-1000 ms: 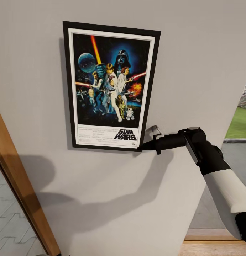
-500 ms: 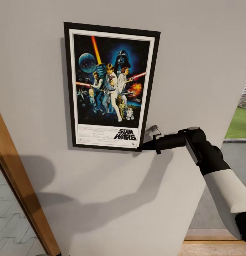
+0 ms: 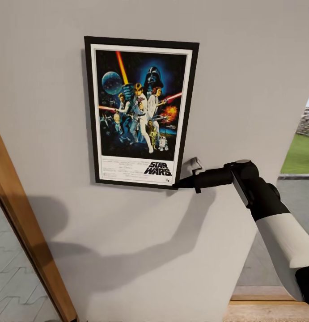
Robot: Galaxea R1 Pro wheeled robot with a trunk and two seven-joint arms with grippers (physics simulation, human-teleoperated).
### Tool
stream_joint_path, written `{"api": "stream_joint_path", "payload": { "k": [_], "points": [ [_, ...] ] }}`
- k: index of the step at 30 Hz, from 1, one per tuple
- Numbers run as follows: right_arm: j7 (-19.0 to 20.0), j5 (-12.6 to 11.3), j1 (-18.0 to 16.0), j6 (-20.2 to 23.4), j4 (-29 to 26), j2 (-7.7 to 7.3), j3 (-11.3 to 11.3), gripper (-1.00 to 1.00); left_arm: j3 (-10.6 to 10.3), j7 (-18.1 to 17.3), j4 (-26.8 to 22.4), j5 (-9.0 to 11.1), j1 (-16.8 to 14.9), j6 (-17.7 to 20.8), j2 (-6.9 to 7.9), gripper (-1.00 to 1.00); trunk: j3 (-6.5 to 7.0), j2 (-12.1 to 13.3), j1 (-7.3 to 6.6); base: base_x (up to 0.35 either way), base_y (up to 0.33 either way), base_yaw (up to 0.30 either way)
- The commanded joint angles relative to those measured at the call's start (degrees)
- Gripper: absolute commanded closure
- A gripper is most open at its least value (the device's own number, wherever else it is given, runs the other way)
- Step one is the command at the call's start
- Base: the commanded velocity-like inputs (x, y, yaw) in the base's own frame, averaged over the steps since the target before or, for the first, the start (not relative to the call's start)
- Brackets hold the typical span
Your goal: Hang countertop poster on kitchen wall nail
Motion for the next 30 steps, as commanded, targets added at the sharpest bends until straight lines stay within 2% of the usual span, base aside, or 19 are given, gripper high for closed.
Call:
{"api": "stream_joint_path", "payload": {
  "k": [1, 30],
  "points": [
    [0.1, -0.3, 0.0, 0.7, 0.0, -0.05, 0.1, 1.00, -0.5, -0.1, 0.1, 0.6, 0.0, -0.2, 0.02, -1.00, -0.03, 0.0, 0.02, -0.032, 0.000, 0.000],
    [0.1, -0.3, -0.1, 0.7, 0.0, -0.05, 0.1, 1.00, -0.5, -0.1, 0.1, 0.6, 0.0, -0.3, 0.02, -1.00, -0.03, 0.0, 0.02, -0.003, 0.000, 0.000]
  ]
}}
